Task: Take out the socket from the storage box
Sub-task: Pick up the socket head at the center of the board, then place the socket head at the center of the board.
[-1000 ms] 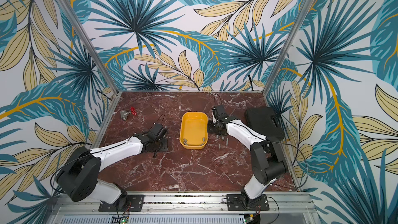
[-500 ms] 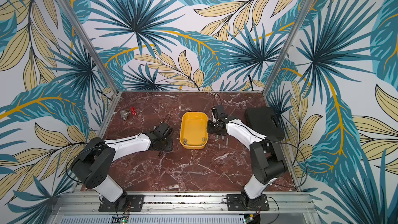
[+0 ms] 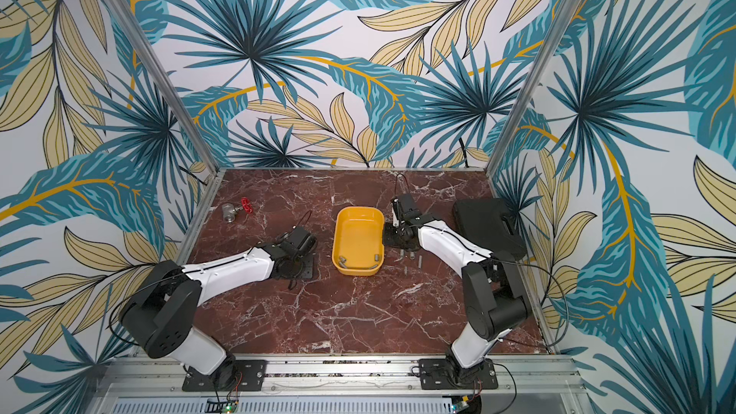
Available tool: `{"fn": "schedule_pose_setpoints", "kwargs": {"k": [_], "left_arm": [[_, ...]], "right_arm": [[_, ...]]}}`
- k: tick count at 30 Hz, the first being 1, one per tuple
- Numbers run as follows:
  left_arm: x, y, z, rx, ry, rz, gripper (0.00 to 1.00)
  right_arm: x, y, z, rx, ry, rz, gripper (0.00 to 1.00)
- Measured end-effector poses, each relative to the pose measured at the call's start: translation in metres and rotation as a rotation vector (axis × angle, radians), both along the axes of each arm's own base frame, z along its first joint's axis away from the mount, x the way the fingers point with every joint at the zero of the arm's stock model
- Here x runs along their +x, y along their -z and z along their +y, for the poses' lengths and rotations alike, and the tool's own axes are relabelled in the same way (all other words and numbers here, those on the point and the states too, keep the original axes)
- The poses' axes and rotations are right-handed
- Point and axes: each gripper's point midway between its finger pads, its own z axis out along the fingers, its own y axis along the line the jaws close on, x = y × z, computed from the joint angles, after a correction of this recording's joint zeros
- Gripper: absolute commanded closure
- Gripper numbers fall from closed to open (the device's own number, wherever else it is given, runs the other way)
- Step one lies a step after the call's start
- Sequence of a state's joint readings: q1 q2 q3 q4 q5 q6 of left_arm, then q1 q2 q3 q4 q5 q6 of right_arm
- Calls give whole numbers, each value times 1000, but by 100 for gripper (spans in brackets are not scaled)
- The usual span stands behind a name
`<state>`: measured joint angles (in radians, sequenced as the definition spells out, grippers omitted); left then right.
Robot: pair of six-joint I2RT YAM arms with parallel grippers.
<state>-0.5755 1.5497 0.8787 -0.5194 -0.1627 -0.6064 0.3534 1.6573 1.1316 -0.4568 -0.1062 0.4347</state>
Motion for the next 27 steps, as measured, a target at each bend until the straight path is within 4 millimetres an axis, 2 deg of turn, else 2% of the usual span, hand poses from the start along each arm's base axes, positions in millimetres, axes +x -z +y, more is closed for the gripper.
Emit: {"fn": "schedule_pose_setpoints", "kwargs": {"k": [4,7,15,20,27], "left_arm": [[12,-23,26,-7,-56,-56,82],[16,-30,43,9,-80,-68,82],[16,-26,63,44,-86,-38,82],[17,-10,73,69,-94,11,82],[17,7,76,78,-85,56,82]], "right_arm": [[0,0,0,0,0,0,67],[0,0,0,0,0,0,67],[0,0,0,2,-2,1,67],[0,0,1,4,-3,2,67],[-1,0,1,6,-4,3,67]]}}
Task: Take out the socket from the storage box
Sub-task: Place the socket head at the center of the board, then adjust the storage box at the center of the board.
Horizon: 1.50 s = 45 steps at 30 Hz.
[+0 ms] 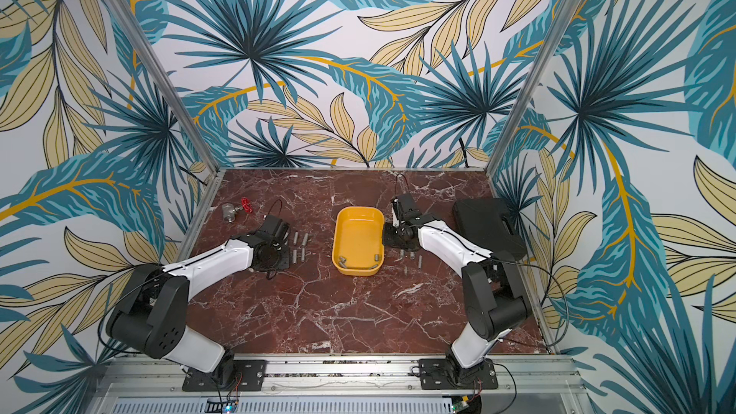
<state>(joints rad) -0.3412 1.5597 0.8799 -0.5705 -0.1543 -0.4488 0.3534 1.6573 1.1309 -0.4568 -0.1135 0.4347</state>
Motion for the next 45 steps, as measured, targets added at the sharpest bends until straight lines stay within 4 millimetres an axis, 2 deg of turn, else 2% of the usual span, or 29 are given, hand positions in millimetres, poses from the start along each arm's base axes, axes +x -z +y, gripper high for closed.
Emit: {"fn": "schedule_pose_setpoints", "kwargs": {"k": [5,11,14,16,23,28,31,38,44,45], "left_arm": [[2,3,0,1,4,1,81],[2,3,-1,-4,4,2,66],[2,1,-1,-9,1,-3,64],[2,-7,-1,-17,-3,-21,63],[6,-53,-2,-71,-19,-153,60],[4,-63,-3,-99,-31,-183,60],[-2,-57,-3,-107,-38,-166,60],[-12,-43,-4,-126,-48,-128,60],[-10,-45,-7,-145,-49,-136,60],[-9,-45,-7,-148,-49,-138,60]], "right_arm": [[0,0,0,0,0,0,67],[0,0,0,0,0,0,67],[0,0,0,0,0,0,67],[0,0,0,0,0,0,67],[4,-2,8,-1,-14,-9,66],[10,5,17,-25,-28,-3,67],[11,15,18,-56,-26,10,67],[9,38,14,-124,-10,48,82],[4,41,13,-149,-1,61,100],[4,41,13,-151,0,65,100]]}}
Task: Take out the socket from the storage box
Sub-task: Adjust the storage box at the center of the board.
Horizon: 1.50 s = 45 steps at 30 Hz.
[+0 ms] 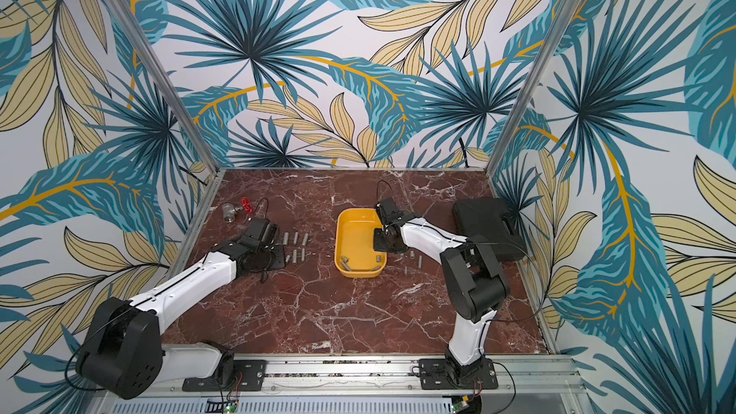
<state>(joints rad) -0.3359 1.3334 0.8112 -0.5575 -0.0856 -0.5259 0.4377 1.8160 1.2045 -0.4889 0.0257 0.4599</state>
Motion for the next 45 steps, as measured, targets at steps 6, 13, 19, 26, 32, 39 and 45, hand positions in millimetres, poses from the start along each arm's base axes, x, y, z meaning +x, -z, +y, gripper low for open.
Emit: {"fn": "schedule_pose_setpoints", "kwargs": {"k": [6,13,19,26,32,39,45], "left_arm": [[2,-4,-1,-9,3,-16,60],[2,-16,-4,-32,11,-50,60],[0,-18,-9,-61,29,-48,60],[0,-18,-14,-84,41,-47,60],[0,-18,-14,-87,43,-46,60],[-1,-18,-15,-93,41,-44,60],[-7,-10,-19,-116,39,-21,60]], "right_arm": [[-11,-6,3,12,-15,69,100],[-59,-28,7,59,-85,263,100],[-100,-44,7,96,-117,424,100],[-114,-47,9,120,-120,488,100],[-111,-50,10,125,-121,482,100],[-85,-43,10,92,-105,386,100],[-43,-17,8,61,-56,202,100]]}}
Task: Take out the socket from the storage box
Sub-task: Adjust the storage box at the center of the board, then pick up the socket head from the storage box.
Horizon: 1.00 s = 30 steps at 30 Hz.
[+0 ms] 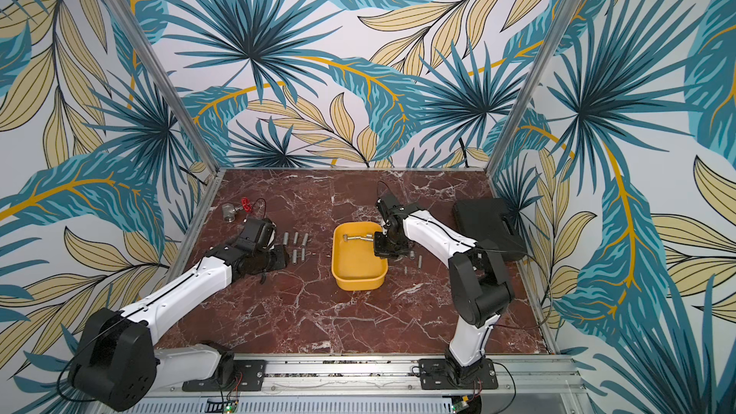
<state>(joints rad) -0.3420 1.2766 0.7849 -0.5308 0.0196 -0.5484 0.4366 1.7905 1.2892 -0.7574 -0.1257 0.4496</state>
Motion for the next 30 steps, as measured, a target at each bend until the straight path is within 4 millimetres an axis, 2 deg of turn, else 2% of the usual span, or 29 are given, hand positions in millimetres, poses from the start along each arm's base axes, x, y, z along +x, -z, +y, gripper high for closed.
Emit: {"fn": "schedule_pose_setpoints", "kwargs": {"k": [2,6,11,15,18,20,26,28,30], "left_arm": [[0,0,-2,-2,3,0,60],[-2,0,-5,-5,6,2,60],[-3,0,-8,-9,3,4,60],[-4,1,-10,-5,8,7,60],[-6,4,-11,7,13,18,59],[-8,6,-12,13,15,25,59],[-10,6,-15,18,22,28,59],[-11,6,-16,20,22,28,59],[-11,6,-17,21,22,27,59]], "right_arm": [[12,7,2,1,8,-41,100],[30,9,7,8,13,-107,92],[31,13,6,-3,13,-111,72],[27,12,2,-21,-6,-109,63],[25,-1,-1,-33,-24,-125,60],[29,-19,-2,-36,-42,-163,60],[59,-73,8,-30,-118,-314,62],[69,-81,12,-36,-147,-341,62],[80,-79,17,-46,-175,-351,63]]}}
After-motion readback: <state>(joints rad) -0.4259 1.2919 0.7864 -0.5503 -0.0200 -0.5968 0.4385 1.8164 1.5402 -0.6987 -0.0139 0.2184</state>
